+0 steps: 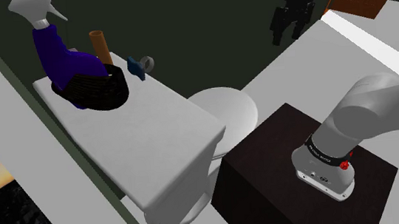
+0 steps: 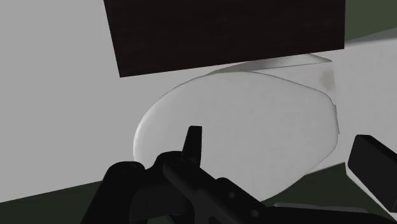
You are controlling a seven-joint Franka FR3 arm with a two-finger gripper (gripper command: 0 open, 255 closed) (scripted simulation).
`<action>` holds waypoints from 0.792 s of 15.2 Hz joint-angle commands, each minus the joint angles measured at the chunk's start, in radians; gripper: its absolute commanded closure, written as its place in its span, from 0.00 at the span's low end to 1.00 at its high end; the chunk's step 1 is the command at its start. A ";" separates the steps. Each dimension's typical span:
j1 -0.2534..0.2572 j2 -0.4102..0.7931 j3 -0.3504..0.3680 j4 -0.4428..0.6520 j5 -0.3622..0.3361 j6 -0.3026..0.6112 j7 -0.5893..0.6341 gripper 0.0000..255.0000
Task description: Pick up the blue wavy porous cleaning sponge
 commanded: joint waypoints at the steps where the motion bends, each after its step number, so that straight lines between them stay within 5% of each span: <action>1: 0.000 0.000 0.000 0.000 0.000 0.000 0.000 0.00; 12: 0.086 0.259 0.172 0.151 0.132 0.162 0.151 0.00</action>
